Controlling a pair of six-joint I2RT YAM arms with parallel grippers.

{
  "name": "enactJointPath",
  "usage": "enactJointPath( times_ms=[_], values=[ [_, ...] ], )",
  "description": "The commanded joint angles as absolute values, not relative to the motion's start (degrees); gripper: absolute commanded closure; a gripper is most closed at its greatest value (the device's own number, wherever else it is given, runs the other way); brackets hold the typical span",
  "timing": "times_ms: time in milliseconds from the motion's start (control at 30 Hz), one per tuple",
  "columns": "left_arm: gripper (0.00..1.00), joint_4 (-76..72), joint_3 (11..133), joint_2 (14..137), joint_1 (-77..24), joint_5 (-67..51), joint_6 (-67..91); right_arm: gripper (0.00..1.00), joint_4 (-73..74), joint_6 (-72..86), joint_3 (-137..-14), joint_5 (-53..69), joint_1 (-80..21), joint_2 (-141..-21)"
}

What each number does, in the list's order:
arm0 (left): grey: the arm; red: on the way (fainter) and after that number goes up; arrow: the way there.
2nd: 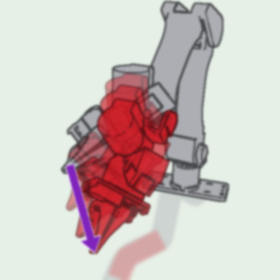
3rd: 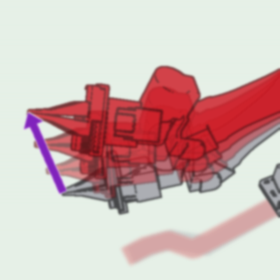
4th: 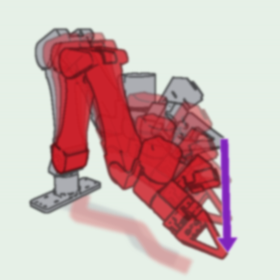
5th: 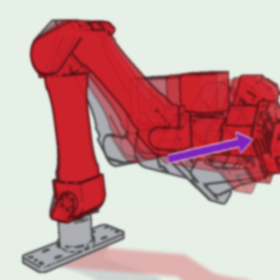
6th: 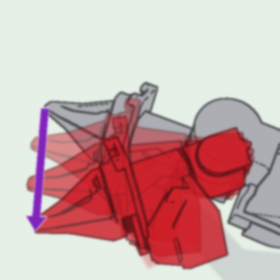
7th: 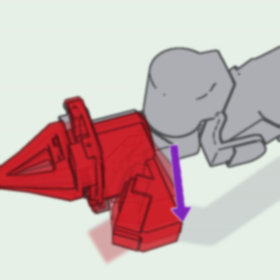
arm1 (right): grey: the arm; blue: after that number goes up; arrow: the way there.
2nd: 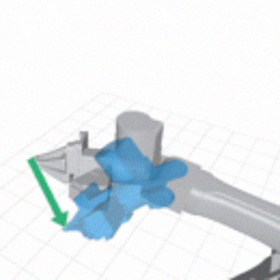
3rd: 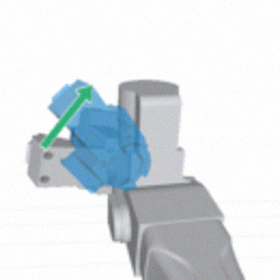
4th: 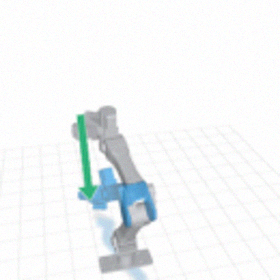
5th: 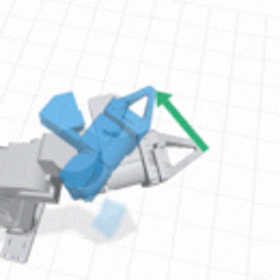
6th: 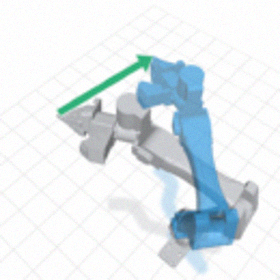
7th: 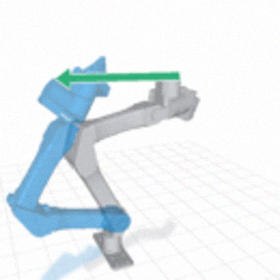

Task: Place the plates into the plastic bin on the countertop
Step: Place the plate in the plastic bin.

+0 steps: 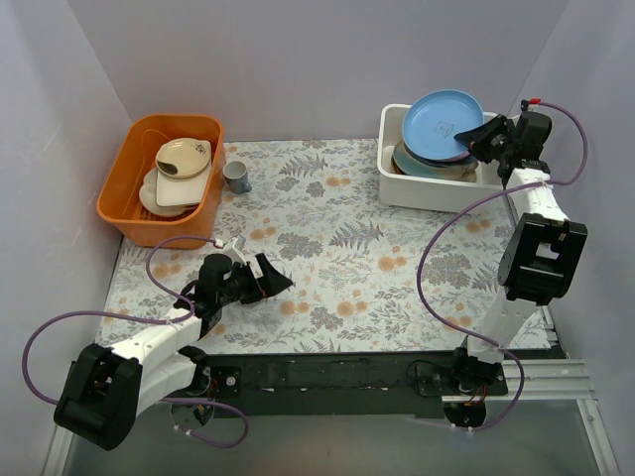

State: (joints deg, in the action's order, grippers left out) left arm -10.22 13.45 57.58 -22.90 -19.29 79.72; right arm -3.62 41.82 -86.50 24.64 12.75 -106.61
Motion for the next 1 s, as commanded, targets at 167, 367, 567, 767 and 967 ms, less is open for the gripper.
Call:
enactJointPath(
  times_ms=[167,367,567,767,967],
  values=[
    [0.02,-9.5,14.9,57.0,-23.1,-18.8,78.6,0.91,-6.0,40.8,-88.8,26.5,13.1,-107.6],
    [0.02,-9.5,14.4,57.0,-23.0,-18.6,78.4,0.65,-4.7,38.8,-86.8,27.2,13.2,-107.7],
    [0.02,-9.7,14.2,57.0,-23.1,-18.8,78.2,0.31,-0.6,33.8,-84.8,24.6,13.1,-107.4],
    [0.02,-10.2,14.2,57.1,-23.1,-19.7,78.1,0.07,-0.9,31.4,-79.0,20.2,13.1,-102.8],
    [0.02,-10.3,13.8,56.3,-23.1,-19.9,77.8,0.02,-6.9,30.9,-74.1,17.8,12.8,-94.2]
  ],
)
